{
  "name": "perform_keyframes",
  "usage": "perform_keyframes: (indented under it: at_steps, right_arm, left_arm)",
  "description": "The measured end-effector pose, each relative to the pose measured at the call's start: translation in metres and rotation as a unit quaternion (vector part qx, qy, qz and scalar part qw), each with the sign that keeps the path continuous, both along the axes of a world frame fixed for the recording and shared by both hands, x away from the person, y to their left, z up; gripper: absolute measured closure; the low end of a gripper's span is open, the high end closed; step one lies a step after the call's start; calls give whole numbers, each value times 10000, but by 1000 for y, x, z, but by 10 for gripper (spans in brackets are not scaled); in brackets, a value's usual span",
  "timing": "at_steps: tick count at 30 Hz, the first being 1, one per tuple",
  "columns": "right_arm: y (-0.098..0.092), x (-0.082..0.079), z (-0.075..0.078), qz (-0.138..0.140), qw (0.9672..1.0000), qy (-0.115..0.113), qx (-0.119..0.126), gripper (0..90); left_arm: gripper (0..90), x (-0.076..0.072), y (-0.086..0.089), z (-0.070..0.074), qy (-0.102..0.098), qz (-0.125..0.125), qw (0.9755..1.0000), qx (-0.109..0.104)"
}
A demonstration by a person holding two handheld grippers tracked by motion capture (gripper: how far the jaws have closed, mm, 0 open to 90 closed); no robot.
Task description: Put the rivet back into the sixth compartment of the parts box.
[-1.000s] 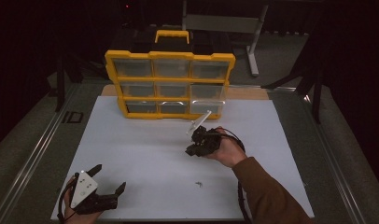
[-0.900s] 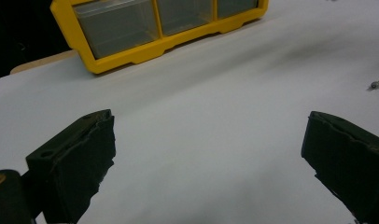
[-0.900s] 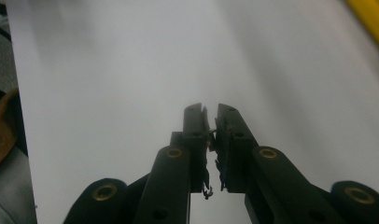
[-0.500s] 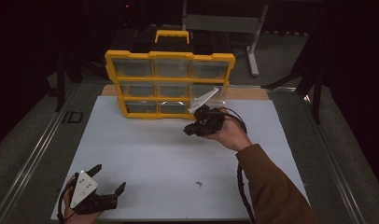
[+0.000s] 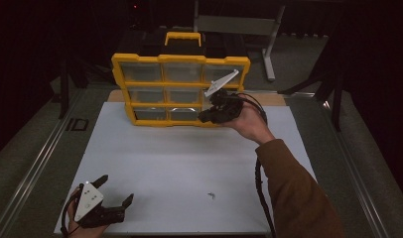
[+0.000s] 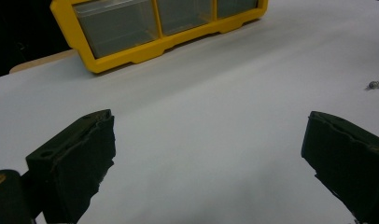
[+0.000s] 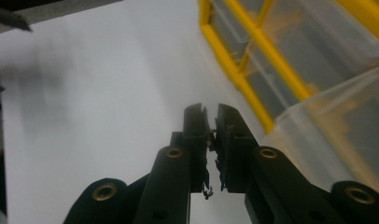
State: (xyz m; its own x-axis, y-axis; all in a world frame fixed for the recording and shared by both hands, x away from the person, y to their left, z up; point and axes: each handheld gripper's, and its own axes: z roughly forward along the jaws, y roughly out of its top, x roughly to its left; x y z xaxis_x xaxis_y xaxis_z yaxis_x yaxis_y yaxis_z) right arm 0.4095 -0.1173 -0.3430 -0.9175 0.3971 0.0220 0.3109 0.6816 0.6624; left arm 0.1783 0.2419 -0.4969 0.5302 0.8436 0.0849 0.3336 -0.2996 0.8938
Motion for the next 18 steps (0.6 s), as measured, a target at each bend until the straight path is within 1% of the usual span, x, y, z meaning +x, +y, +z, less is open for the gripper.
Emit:
perform_keyframes:
  at_steps: [1, 5, 6, 11, 13, 16, 18]
  right_arm:
    - [-1, 2, 2, -68, 10000, -4, 13, 829]
    - [-3, 8, 5, -124, 9999, -70, 14, 829]
    - [-4, 11, 8, -195, 9998, -86, 32, 829]
    - [-7, 17, 13, -270, 9995, -149, 70, 829]
    - [-10, 22, 15, -390, 9991, -182, 27, 829]
    - [-14, 26, 18, -530, 9983, -237, 67, 829]
    - [-17, 28, 18, -633, 9977, -231, 94, 829]
  left_arm:
    - [31, 0, 0, 0, 1, 1, 10000, 3]
    - [31, 0, 0, 0, -5, 1, 10000, -3]
    - [31, 0, 0, 0, -5, 1, 10000, -6]
    - [31, -1, 0, 0, -1, -3, 10000, 3]
    - [31, -1, 1, 0, -2, -1, 10000, 5]
    - [31, -1, 0, 0, -4, -4, 10000, 11]
    - [31, -1, 0, 0, -4, -2, 10000, 11]
